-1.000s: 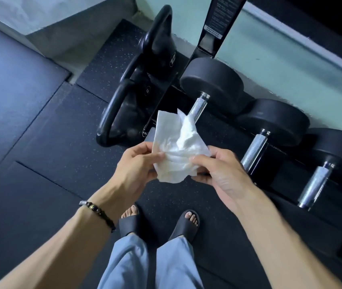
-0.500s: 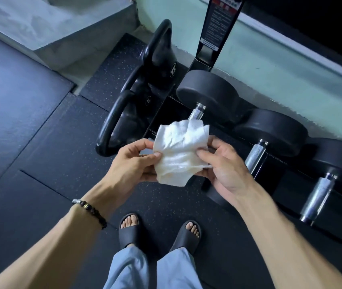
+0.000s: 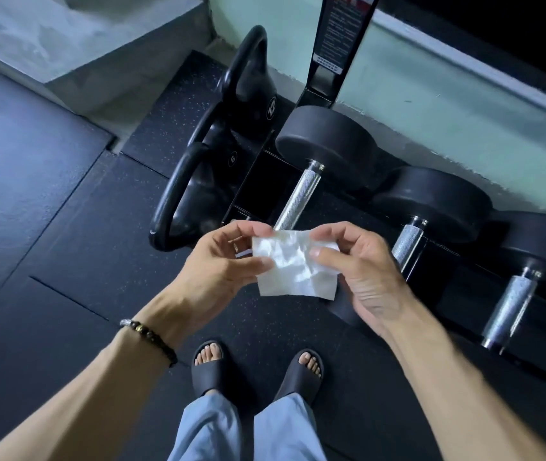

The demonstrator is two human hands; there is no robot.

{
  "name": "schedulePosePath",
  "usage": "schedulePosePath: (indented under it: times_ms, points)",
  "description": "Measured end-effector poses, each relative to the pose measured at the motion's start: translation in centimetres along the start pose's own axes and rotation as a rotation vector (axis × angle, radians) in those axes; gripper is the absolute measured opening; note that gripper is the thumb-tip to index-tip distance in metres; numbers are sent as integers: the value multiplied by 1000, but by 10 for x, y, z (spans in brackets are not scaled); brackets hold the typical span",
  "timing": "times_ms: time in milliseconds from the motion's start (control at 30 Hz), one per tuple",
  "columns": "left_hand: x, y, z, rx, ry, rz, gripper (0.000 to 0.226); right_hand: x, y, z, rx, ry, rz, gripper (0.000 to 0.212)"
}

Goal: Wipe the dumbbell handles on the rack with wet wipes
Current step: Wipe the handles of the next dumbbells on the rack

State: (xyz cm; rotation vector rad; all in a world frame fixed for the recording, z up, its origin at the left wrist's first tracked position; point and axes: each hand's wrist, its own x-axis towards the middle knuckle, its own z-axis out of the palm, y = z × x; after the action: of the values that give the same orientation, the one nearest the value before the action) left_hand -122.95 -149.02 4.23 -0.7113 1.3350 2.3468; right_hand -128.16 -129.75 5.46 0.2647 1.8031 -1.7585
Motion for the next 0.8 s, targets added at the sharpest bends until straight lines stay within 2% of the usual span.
schedulePosePath:
  times_ms: [67,167,233,300,400,467,500,567,633,733,800]
  points:
    - [2,-2,2,-204,2,-37,40,0,6,2,213,-6,71,32]
    - [5,-8,7,-329,151,-150,41,-1,12,5,500,-51,162,45]
    - [7,-13,12,-216,228,-188,24,1,16,7,524,-65,172,41]
    - [8,-16,14,-121,204,-165,11,2,19,7,498,-54,168,33]
    - [11,-14,15,-121,178,-94,13,4,18,1,451,-67,203,34]
    - [14,-12,20,53,248,-33,10,4,17,-1,366,-113,224,31]
    - [16,-12,21,208,321,29,11,6,17,-3,313,-84,221,23]
    - [21,-14,21,529,524,214,12,13,17,-7,168,78,170,7]
    - [26,-16,16,786,644,342,9,26,18,-12,-68,283,79,10]
    - [45,-29,4,967,591,296,30,53,24,-14,-424,552,-123,16]
    - [60,-41,1,1033,547,244,44,75,30,-11,-592,656,-407,20]
